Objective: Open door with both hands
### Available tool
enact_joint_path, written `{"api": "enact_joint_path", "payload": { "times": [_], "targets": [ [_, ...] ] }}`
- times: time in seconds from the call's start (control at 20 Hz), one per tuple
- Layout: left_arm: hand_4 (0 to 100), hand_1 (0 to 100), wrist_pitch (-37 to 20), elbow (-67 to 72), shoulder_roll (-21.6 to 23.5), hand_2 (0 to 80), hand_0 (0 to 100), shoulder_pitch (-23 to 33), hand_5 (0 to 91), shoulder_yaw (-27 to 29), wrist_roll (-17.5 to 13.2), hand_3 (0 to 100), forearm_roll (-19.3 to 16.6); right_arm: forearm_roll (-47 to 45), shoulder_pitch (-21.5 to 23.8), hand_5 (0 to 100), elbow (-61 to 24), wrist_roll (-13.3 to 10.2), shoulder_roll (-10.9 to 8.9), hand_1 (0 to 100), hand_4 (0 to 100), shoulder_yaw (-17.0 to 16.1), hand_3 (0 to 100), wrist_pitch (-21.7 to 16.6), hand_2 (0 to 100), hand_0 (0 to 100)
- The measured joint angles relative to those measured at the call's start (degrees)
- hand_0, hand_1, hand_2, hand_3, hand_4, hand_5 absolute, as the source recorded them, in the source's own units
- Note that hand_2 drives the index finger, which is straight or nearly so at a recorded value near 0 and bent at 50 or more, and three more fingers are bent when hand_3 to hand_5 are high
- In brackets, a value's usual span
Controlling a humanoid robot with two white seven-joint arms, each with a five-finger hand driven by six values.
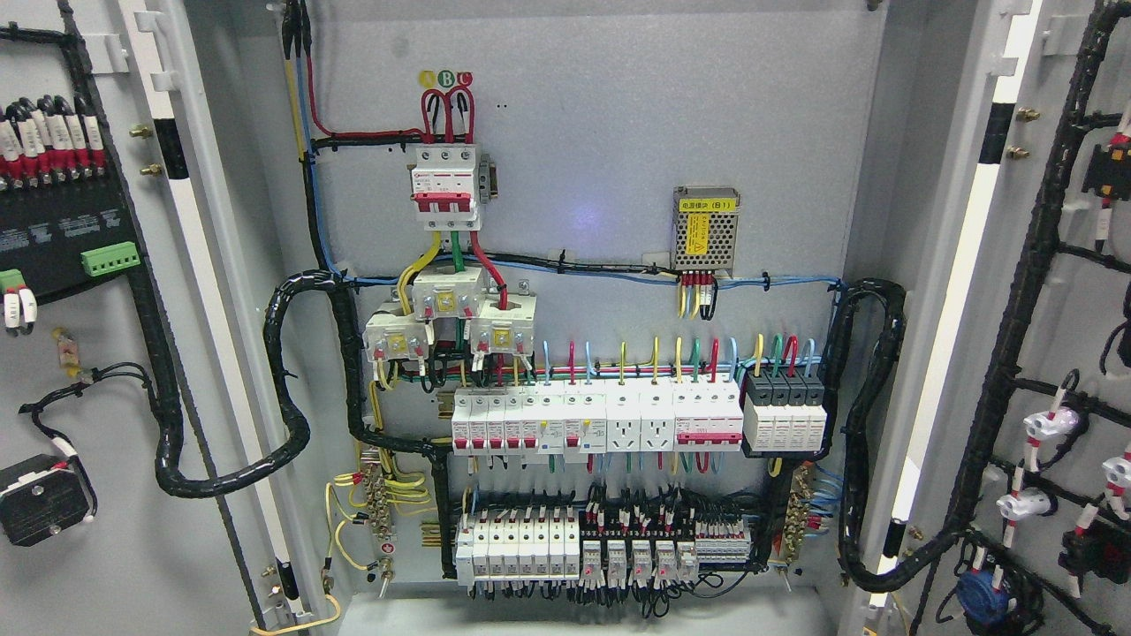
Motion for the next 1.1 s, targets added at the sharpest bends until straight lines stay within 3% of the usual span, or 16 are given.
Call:
{"api": "enact_joint_path", "payload": {
  "times": [0.4, 1.1],
  "targets": [
    [0, 0, 0.22, -0.16, 0.55, 0.0, 0, 0.33, 0.0, -0.12, 0.04, 0, 0.37, 0.15, -0.2, 0, -0.34, 0.25, -1.68, 0, 0, 2.73, 0, -1.15, 0, 19],
    [0, 0, -0.38, -5.68, 0.98, 0.0, 0, 1.76, 0.0, -2.39, -0.3, 0, -1.66, 0.76, -0.43, 0, -0.54, 0.27, -2.69, 0, 0, 8.86, 0, -1.28, 0, 19]
  ]
}}
